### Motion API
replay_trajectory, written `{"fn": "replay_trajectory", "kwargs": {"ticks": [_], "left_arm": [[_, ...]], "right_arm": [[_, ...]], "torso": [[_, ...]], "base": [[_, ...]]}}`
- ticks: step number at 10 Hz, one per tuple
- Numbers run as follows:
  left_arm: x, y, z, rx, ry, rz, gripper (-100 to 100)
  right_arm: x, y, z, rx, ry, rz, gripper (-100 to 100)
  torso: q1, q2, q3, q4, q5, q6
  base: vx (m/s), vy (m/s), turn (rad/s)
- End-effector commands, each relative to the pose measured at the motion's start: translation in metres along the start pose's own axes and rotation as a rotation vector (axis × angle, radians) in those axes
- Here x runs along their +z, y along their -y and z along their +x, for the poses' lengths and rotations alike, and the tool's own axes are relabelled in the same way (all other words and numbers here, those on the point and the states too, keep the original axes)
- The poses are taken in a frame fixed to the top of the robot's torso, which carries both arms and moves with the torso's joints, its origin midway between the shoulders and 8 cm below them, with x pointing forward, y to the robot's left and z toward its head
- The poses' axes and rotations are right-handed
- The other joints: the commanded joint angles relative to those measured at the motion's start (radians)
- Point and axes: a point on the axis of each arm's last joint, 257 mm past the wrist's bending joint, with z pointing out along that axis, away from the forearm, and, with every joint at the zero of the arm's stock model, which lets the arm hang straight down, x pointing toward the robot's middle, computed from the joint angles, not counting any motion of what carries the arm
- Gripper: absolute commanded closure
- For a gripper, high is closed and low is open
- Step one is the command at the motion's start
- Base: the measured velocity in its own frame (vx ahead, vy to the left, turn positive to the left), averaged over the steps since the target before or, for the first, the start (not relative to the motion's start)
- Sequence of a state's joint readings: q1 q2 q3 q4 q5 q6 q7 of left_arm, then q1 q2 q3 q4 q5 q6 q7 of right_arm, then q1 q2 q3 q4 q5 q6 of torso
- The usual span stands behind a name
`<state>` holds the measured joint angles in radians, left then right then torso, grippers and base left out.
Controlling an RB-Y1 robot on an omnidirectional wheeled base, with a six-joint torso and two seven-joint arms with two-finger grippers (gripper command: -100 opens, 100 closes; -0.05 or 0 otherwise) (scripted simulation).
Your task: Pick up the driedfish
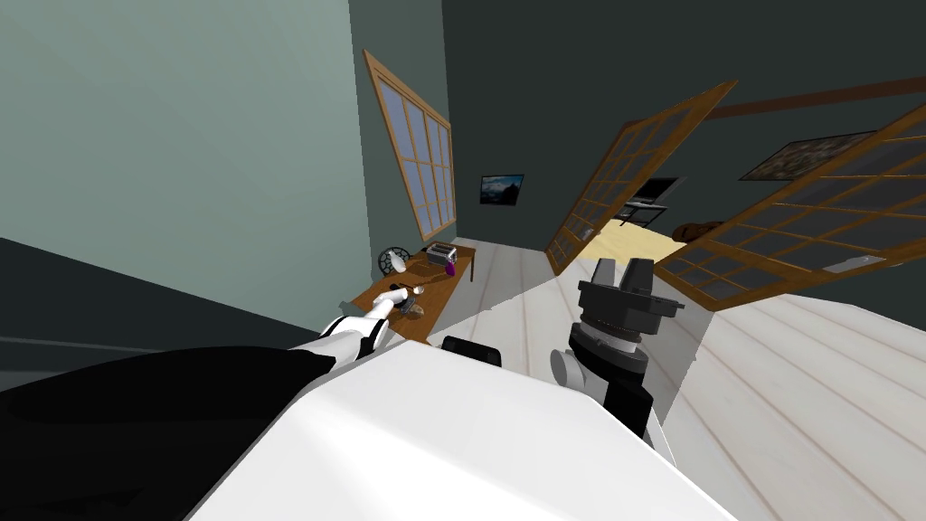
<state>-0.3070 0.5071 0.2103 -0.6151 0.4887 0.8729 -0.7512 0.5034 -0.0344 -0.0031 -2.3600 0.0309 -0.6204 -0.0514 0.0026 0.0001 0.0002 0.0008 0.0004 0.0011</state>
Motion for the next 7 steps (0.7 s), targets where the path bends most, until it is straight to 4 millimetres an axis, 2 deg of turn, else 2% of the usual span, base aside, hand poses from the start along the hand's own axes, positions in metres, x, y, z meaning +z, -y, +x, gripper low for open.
{"fn": "replay_trajectory", "kwargs": {"ticks": [1, 4, 5, 6, 7], "left_arm": [[0.0, 0.0, 0.0, 0.0, 0.0, 0.0, 100], [0.0, 0.002, 0.0, -0.002, 0.0, 0.003, 100], [0.0, 0.001, 0.0, -0.001, 0.0, 0.003, 0], [-0.004, 0.004, -0.003, 0.003, 0.001, 0.005, 100], [-0.01, 0.006, -0.01, 0.006, -0.001, 0.005, 100]], "right_arm": [[0.0, 0.0, 0.0, 0.0, 0.0, 0.0, 0], [0.0, 0.0, 0.0, 0.0, 0.0, 0.0, 0], [0.0, 0.0, 0.0, 0.0, 0.0, 0.0, 0], [0.0, 0.0, 0.0, 0.0, 0.0, 0.0, 0], [0.0, 0.0, 0.0, 0.0, 0.0, 0.0, 0]], "torso": [[0.0, 0.0, 0.0, 0.0, 0.0, 0.0], [-0.001, 0.0, 0.0, -0.001, -0.001, -0.001], [-0.001, 0.0, 0.0, -0.001, -0.001, -0.001], [-0.001, 0.0, 0.0, -0.001, -0.001, -0.001], [-0.002, 0.001, 0.0, 0.0, -0.001, -0.001]], "base": [[0.0, 0.0, 0.0], [0.0, 0.0, 0.0], [0.0, 0.0, 0.0], [-0.003, -0.019, 0.016], [-0.016, -0.049, 0.043]]}}
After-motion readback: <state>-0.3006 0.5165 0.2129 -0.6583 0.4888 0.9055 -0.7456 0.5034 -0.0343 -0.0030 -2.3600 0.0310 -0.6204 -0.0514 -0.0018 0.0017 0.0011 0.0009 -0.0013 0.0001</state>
